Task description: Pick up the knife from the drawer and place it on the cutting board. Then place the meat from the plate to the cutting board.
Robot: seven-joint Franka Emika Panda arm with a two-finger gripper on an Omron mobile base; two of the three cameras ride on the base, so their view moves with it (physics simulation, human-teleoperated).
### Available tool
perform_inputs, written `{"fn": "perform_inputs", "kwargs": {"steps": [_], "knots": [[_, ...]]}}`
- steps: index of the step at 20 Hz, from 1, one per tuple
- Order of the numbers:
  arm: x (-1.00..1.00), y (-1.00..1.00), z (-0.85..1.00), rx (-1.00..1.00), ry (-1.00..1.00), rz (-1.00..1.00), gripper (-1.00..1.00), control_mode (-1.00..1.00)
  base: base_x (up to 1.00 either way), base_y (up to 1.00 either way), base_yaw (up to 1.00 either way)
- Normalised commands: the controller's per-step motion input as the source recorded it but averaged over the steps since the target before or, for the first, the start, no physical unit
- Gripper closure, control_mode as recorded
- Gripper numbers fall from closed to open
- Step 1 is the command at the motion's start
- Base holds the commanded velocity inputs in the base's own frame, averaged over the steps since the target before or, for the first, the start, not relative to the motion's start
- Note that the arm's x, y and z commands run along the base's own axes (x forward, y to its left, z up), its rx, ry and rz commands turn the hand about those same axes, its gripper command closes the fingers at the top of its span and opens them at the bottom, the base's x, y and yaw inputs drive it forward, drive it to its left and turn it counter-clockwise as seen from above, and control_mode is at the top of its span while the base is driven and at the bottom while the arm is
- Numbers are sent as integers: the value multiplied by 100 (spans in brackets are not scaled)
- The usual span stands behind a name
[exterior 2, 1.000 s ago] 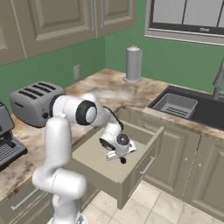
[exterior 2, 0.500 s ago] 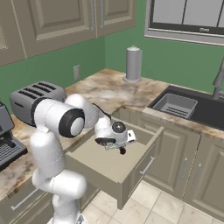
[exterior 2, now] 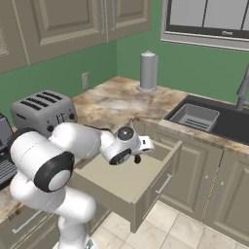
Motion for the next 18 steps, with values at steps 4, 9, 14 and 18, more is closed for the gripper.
{"fn": "perform_inputs", "kwargs": {"steps": [4, 9, 14, 18], "knots": [[-11, 0, 98, 0, 0, -15, 100, -100, 0, 0, 0], [-32, -7, 88, 3, 0, -22, 100, -100, 0, 0, 0], [-59, -6, 67, 18, 0, -17, 100, -100, 0, 0, 0], [-73, 7, 31, 14, -8, -11, 100, -100, 0, 0, 0]]}}
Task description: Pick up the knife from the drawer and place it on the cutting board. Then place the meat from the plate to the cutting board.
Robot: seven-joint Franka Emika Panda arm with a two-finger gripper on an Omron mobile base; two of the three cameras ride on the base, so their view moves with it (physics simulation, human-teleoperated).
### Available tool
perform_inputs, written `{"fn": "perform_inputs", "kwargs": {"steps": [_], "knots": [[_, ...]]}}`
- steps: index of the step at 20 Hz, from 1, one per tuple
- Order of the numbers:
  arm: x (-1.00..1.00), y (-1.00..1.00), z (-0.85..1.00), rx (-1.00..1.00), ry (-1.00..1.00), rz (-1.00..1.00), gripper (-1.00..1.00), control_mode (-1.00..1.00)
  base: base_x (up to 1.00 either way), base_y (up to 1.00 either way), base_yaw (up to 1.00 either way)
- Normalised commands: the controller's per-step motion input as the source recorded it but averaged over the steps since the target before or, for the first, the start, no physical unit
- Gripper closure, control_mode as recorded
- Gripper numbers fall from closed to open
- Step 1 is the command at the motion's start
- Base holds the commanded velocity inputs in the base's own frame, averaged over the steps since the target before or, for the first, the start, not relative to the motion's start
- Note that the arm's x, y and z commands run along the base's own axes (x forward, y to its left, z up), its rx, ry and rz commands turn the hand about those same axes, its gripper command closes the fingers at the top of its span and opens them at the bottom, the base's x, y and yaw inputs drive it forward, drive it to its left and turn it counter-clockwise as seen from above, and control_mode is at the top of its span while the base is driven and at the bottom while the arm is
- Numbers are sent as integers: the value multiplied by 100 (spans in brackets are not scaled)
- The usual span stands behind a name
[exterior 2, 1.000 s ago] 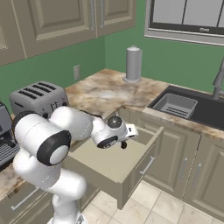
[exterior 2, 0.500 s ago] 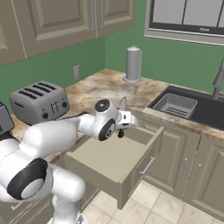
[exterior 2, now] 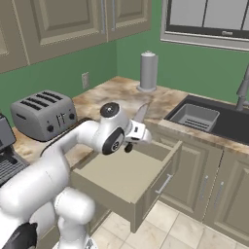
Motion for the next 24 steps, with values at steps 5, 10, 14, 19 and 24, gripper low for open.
{"fn": "perform_inputs", "kwargs": {"steps": [5, 10, 14, 19, 24], "knots": [[-45, 0, 43, 5, -6, -8, 100, -100, 0, 0, 0], [-36, 21, 41, -4, -4, -12, 100, -100, 0, 0, 0], [-67, 24, 26, -7, -2, -22, 100, -100, 0, 0, 0], [-46, 13, -9, 8, -1, 0, 100, -100, 0, 0, 0], [-32, 37, -9, 10, -4, 3, 100, -100, 0, 0, 0]]}}
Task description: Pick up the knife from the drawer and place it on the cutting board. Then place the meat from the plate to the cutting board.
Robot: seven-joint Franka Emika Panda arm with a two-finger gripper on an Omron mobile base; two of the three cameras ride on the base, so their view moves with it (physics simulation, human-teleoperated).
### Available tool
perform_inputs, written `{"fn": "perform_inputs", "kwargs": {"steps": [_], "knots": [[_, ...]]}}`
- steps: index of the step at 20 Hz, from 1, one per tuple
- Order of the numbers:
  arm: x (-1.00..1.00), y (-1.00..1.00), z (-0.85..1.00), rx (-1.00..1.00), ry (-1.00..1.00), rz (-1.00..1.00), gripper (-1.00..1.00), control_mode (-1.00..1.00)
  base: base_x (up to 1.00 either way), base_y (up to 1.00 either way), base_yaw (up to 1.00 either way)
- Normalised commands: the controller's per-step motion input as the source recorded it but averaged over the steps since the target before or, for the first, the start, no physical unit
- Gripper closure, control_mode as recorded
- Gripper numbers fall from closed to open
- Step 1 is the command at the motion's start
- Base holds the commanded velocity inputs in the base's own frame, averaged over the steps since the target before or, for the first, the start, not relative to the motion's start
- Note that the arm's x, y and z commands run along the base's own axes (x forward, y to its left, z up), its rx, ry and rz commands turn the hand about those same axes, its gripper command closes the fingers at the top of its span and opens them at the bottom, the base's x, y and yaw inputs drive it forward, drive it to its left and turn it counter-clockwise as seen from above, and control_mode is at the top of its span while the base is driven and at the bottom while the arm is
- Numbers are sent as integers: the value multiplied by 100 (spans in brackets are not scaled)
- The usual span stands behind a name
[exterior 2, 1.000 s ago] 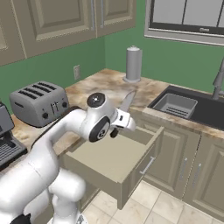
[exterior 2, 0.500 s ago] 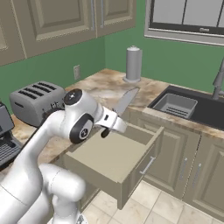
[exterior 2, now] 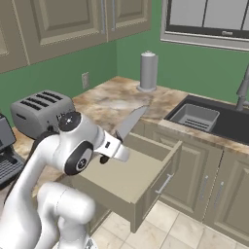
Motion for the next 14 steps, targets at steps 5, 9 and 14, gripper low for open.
{"fn": "perform_inputs", "kwargs": {"steps": [5, 9, 14], "knots": [[-40, 22, 18, 0, -1, 14, 100, -100, 0, 0, 0], [-38, 21, 25, 0, 0, 23, 100, -100, 0, 0, 0], [-8, 31, 12, 0, 0, 31, 100, -100, 0, 0, 0]]}}
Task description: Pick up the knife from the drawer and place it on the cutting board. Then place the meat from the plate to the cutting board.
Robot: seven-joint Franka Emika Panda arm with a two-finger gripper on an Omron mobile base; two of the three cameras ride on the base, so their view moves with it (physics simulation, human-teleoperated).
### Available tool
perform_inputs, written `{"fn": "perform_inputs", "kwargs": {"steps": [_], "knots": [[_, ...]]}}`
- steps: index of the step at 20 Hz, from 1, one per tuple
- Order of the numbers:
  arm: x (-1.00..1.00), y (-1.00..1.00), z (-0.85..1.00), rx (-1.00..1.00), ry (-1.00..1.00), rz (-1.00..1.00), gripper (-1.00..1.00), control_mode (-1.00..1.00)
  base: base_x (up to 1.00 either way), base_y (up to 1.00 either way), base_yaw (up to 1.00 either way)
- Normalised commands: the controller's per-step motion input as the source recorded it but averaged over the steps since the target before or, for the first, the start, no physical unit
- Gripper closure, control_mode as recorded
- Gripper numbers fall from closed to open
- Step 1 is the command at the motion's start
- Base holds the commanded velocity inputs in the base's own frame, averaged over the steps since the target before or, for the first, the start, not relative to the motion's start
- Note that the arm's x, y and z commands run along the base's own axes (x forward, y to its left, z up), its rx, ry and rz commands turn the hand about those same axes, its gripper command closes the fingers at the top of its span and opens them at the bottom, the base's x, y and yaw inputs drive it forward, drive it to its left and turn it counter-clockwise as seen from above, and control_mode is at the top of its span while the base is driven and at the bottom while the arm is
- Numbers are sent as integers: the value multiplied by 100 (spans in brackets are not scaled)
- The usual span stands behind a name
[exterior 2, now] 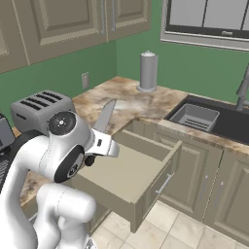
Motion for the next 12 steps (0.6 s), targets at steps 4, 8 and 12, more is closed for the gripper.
{"fn": "perform_inputs", "kwargs": {"steps": [4, 8, 12], "knots": [[-1, 28, 7, -1, 0, 19, 100, -100, 0, 0, 0], [0, 0, 0, -1, 0, 0, 100, 100, -4, -13, -1], [0, 0, 0, 0, 0, 0, 100, 100, -83, -39, -12]]}}
